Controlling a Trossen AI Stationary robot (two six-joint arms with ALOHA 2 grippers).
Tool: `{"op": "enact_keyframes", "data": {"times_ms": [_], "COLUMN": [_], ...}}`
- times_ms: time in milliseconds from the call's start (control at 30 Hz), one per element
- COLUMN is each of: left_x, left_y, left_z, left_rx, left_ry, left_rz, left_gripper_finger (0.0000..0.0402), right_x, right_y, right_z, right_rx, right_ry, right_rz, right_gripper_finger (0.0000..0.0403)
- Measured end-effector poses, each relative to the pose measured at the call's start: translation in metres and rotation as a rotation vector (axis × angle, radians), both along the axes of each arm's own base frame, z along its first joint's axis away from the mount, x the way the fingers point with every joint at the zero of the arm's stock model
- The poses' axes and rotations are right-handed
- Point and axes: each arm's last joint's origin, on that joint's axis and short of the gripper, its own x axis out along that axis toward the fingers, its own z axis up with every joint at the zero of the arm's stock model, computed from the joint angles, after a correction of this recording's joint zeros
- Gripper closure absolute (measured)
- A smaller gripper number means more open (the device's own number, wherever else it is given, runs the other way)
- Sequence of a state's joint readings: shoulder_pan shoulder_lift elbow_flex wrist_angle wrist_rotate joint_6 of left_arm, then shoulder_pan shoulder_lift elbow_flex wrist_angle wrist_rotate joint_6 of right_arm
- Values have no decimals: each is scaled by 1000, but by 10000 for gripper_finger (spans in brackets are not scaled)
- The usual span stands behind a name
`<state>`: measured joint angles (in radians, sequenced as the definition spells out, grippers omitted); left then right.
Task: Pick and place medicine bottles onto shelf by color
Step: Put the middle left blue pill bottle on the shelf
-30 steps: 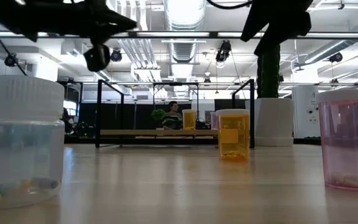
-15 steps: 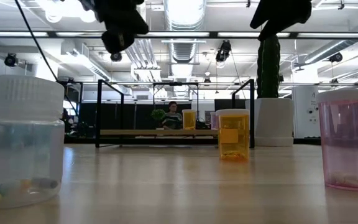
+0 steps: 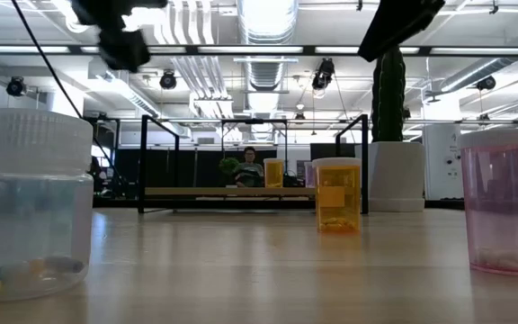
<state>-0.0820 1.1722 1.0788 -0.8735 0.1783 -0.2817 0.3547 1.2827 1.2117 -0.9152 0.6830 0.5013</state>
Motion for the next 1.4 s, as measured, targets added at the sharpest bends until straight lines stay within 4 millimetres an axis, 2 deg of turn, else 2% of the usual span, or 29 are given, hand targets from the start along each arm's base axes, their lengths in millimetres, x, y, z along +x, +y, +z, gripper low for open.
{"op": "enact_keyframes", "data": {"times_ms": [167,300,533,800,1000,1200,1400], "left_x": [-11,-15,0,15,25,27,25], "left_y": [-27,-46,-68,-75,-78,-81,-80], "left_z": [-11,-26,-59,-95,-114,-118,-113], "left_rx": [52,199,201,206,252,258,241], "left_ry": [68,70,-7,123,197,219,204], "left_rz": [-171,-193,-183,-131,-124,-131,-109], "left_gripper_finger": [201,201,201,201,207,229,246], "right_x": [2,4,5,5,5,5,5], "right_y": [-10,-16,-17,-17,-17,-17,-17], "right_z": [-1,-1,-1,-1,-1,-1,-1], "right_rx": [-6,-6,-3,-1,14,15,15], "right_ry": [8,8,-1,-3,-16,-16,-16], "right_rz": [-34,-55,-63,-65,-82,-82,-81], "right_gripper_finger": [99,99,99,99,99,99,99]}}
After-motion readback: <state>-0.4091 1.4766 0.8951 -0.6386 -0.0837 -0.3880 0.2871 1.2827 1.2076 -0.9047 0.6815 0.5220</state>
